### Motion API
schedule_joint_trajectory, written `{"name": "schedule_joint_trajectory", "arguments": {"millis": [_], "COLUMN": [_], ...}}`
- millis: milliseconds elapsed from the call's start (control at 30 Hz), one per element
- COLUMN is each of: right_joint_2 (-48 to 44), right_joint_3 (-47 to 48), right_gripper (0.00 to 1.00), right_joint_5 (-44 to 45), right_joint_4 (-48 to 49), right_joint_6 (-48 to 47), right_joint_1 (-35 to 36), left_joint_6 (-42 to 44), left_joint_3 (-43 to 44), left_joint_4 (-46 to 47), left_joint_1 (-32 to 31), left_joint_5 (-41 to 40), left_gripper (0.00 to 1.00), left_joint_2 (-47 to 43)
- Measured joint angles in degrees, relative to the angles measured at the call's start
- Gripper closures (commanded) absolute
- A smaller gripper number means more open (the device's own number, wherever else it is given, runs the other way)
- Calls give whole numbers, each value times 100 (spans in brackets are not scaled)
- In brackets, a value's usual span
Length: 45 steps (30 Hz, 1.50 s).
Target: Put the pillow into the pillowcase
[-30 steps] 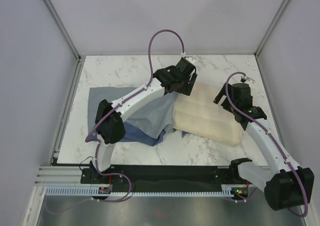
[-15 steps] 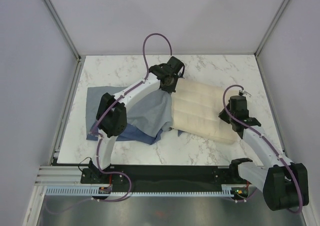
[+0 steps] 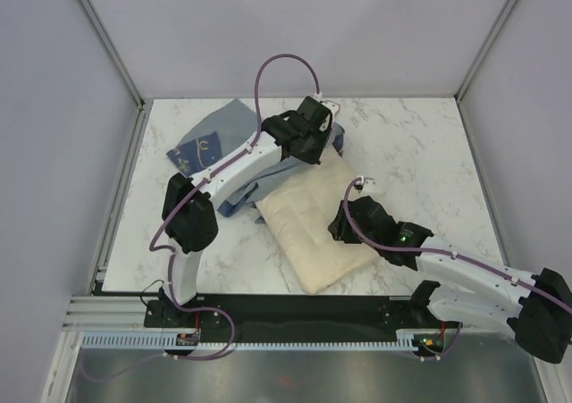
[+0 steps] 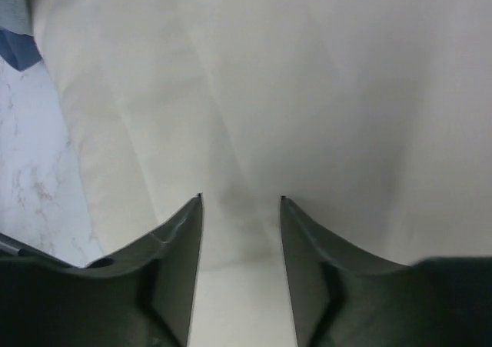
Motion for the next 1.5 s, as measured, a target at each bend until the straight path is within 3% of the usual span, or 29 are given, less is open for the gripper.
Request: {"name": "schedule_joint_trajectory", "arguments": {"millis": [67,200,300,367,533,733,767,867,933,1067,1200,1333,1500], "right_joint_2": [-81,-422,-575,-540,-190,691,809,1036,1040,811,109,-225,-13], "right_joint_3": [151,470,826,1088,1447,1447,1443,1300,1130,610,380,662,1108], "right_gripper": [35,30,27,25,21,19,18,11,2,2,2,2,2], "right_joint_5": [155,527,634,533,66,-979,-1126,-1552,-1941,-2538,-2472,-1958,-914], "right_joint_4": [-28,-258,-363,-415,-358,-87,-35,151,267,367,-61,-387,-702], "right_joint_6": [-96,-356,-662,-892,-1344,-1515,-1515,-1523,-1506,-1554,-1681,-1779,-1731], "right_joint_1": [-2,-37,-262,-671,-2216,-3469,-3576,-3768,-3770,-3705,-3351,-2446,-616], "left_joint_6": [4,22,52,50,35,-195,-260,-466,-647,-1137,-1593,-1923,-2153], "left_joint_3": [-81,-472,-691,-791,-1204,-2302,-2531,-3200,-3541,-4308,-5211,-6127,-6924], "left_joint_4": [83,136,140,146,236,505,562,728,813,1067,1196,1410,1746], "left_joint_1": [-105,-254,-306,-308,-299,-299,-299,-299,-299,-299,-291,-118,625], "left_joint_5": [-15,-203,-328,-439,-820,-1178,-1211,-1272,-1300,-1307,-1132,-752,11], "left_gripper": [89,79,57,47,38,30,17,10,8,9,8,8,9], "left_joint_2": [-133,-527,-765,-863,-1132,-2020,-2249,-3126,-3731,-4680,-4994,-5016,-5512]}}
